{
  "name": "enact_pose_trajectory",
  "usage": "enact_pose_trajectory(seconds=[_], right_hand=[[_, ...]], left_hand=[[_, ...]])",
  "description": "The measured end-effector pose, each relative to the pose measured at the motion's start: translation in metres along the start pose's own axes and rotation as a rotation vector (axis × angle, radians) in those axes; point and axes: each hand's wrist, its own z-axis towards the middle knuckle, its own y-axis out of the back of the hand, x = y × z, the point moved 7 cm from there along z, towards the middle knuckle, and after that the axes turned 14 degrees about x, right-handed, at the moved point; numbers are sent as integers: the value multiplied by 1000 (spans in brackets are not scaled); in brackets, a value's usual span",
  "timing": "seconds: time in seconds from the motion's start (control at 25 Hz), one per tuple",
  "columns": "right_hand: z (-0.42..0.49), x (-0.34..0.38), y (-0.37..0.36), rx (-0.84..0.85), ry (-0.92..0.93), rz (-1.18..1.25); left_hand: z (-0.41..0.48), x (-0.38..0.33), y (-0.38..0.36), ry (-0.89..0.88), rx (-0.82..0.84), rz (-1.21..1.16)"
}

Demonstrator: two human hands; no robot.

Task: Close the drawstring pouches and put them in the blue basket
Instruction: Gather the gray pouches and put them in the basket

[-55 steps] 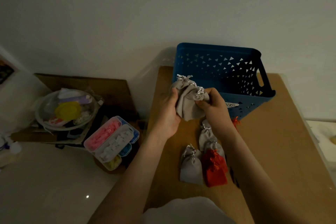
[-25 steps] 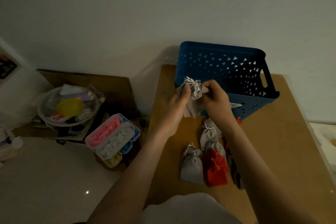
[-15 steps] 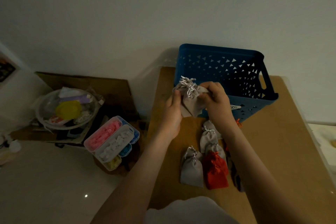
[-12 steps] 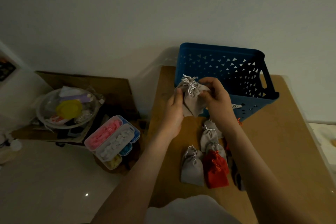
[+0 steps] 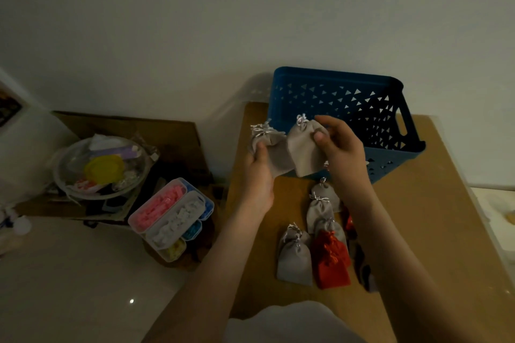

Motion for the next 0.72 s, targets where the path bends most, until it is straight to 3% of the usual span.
enact_pose_trajectory(seconds=[0.12, 0.2, 0.28, 0.44, 0.72], right_hand=[[0, -8, -20, 168, -21, 379], [-4, -14, -33, 207, -83, 268], [-6, -21, -34, 106, -131, 132], [-8, -17, -24, -76, -97, -22], [-11, -28, -13, -142, -98, -107]], left_hand=[[0, 0, -6, 30, 55, 54], [-6, 1, -18, 71, 158, 65], [-9, 2, -22, 85, 213, 55], [-11, 2, -22, 76, 230, 81], [-17, 3, -26, 14, 265, 60]])
